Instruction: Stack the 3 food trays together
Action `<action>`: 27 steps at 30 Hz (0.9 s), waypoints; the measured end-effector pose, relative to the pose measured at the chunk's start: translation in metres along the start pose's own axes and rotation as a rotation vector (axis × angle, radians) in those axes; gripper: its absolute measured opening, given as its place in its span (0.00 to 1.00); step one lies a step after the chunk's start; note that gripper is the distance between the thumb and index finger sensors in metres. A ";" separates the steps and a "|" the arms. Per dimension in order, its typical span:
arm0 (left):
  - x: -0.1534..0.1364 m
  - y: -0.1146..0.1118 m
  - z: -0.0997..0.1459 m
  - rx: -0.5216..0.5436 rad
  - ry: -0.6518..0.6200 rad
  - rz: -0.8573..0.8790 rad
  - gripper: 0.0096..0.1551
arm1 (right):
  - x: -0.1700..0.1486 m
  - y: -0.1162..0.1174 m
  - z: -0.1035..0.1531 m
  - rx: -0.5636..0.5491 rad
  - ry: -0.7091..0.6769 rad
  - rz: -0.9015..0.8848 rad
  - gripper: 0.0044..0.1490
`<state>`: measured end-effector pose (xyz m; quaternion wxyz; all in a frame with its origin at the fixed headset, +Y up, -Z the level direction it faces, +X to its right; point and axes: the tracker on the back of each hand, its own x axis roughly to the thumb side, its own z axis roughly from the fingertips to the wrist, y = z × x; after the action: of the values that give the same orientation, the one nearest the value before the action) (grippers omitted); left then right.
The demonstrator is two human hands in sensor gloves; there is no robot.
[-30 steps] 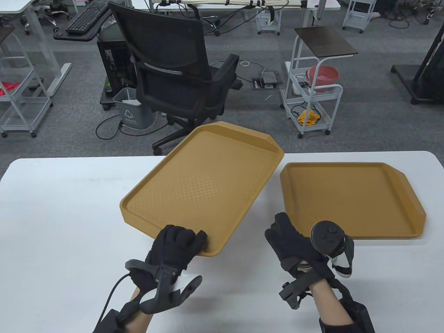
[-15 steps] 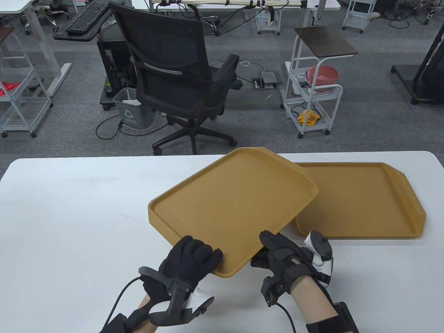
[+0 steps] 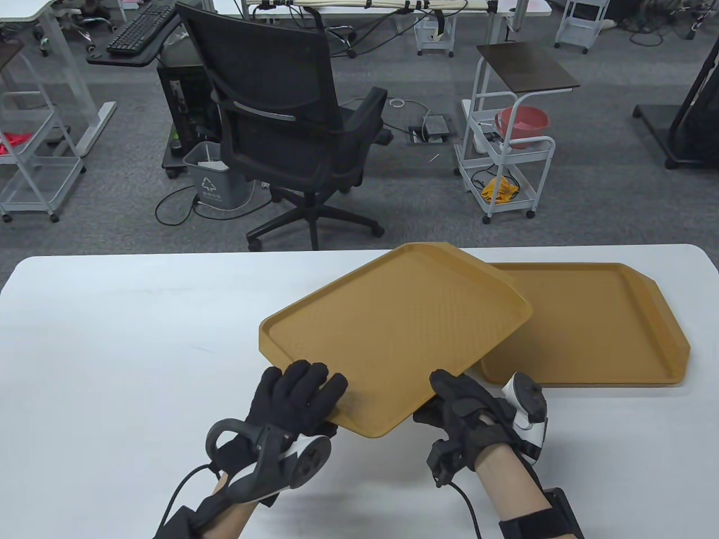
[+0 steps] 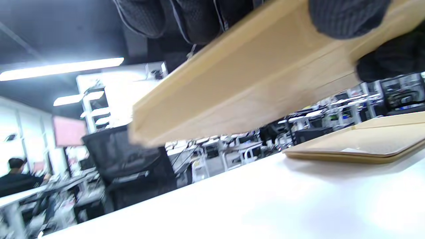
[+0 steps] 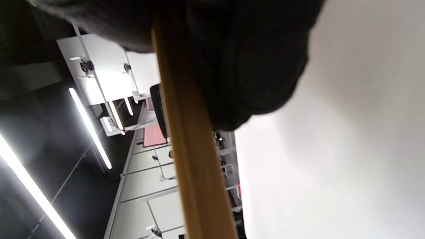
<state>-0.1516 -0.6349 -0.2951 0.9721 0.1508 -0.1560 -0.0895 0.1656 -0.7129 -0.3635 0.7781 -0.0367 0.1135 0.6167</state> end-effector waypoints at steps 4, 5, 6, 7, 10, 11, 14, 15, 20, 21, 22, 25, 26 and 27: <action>-0.043 -0.006 -0.002 -0.088 0.194 0.074 0.50 | 0.015 -0.015 0.002 -0.077 -0.073 0.017 0.39; -0.052 -0.007 -0.002 -0.115 0.239 0.094 0.51 | 0.018 -0.019 0.003 -0.097 -0.088 0.026 0.40; -0.063 -0.009 -0.001 -0.150 0.295 0.123 0.51 | 0.023 -0.024 0.004 -0.126 -0.104 0.036 0.40; -0.070 -0.010 0.001 -0.164 0.331 0.144 0.52 | 0.025 -0.029 0.004 -0.147 -0.114 0.043 0.40; -0.094 -0.012 0.005 -0.206 0.450 0.204 0.52 | 0.034 -0.050 0.003 -0.233 -0.139 0.055 0.40; -0.098 -0.012 0.007 -0.211 0.467 0.213 0.52 | 0.035 -0.056 0.003 -0.255 -0.144 0.056 0.40; -0.107 -0.013 0.009 -0.225 0.489 0.230 0.52 | 0.039 -0.084 -0.001 -0.351 -0.149 0.068 0.39; -0.108 -0.013 0.009 -0.233 0.487 0.234 0.51 | 0.039 -0.093 -0.003 -0.388 -0.151 0.069 0.39; -0.104 -0.015 0.006 -0.256 0.463 0.226 0.51 | 0.037 -0.133 -0.012 -0.535 -0.121 0.077 0.39; -0.103 -0.015 0.005 -0.259 0.461 0.223 0.51 | 0.036 -0.144 -0.015 -0.570 -0.103 0.085 0.39; -0.103 -0.015 0.005 -0.259 0.460 0.220 0.51 | 0.035 -0.149 -0.016 -0.580 -0.089 0.089 0.39; -0.102 -0.014 0.005 -0.257 0.457 0.217 0.51 | 0.030 -0.168 -0.022 -0.556 -0.017 0.087 0.38; -0.103 -0.014 0.005 -0.255 0.457 0.218 0.51 | 0.028 -0.172 -0.023 -0.561 0.000 0.093 0.39; -0.103 -0.015 0.005 -0.257 0.458 0.218 0.52 | 0.024 -0.175 -0.025 -0.575 0.014 0.087 0.39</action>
<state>-0.2517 -0.6271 -0.3242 0.9970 0.0249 0.0648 0.0330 0.3371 -0.7361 -0.4082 0.7078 -0.2549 -0.0592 0.6562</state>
